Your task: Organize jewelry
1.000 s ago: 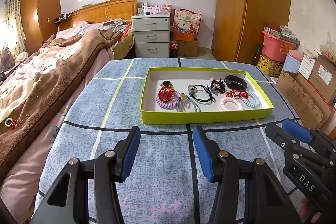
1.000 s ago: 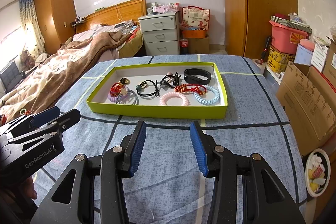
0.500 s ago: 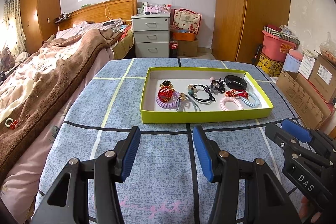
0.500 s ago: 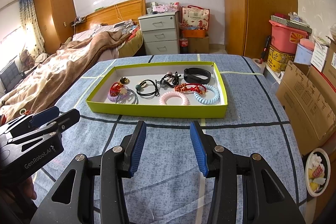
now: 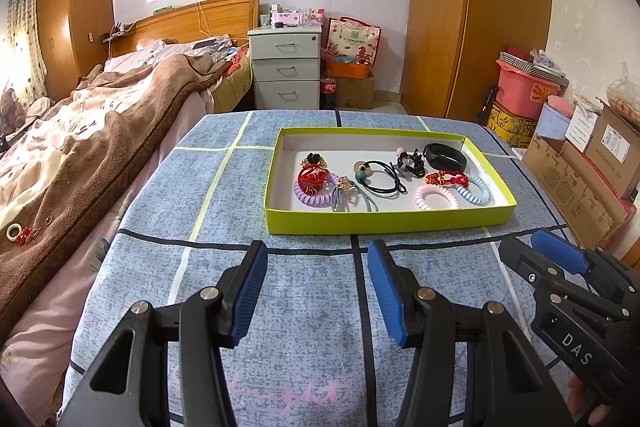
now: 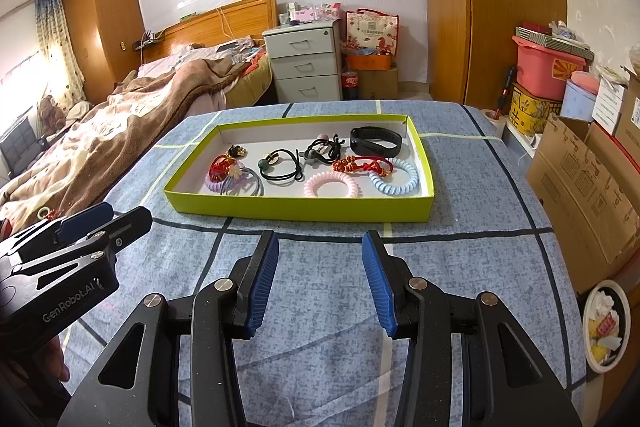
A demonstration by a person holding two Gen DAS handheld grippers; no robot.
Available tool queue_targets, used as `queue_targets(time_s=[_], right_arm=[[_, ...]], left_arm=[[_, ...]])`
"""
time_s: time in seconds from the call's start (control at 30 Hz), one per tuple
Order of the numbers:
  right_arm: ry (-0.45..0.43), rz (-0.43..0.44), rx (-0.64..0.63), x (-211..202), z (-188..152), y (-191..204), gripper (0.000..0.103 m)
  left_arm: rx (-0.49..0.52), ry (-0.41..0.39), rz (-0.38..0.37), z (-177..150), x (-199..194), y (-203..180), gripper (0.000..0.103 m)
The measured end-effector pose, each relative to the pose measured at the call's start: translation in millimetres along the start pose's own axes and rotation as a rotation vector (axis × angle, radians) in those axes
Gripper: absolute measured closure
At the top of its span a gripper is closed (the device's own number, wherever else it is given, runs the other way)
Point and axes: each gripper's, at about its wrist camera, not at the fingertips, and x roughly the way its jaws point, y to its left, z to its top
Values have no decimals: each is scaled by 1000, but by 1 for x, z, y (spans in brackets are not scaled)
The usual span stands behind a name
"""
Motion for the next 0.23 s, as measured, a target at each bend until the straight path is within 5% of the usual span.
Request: queue_targets(time_s=[0.23], right_arm=[[-1, 2, 1, 0, -2, 1, 59]], left_arm=[[3, -1, 1, 1, 0, -1, 49]])
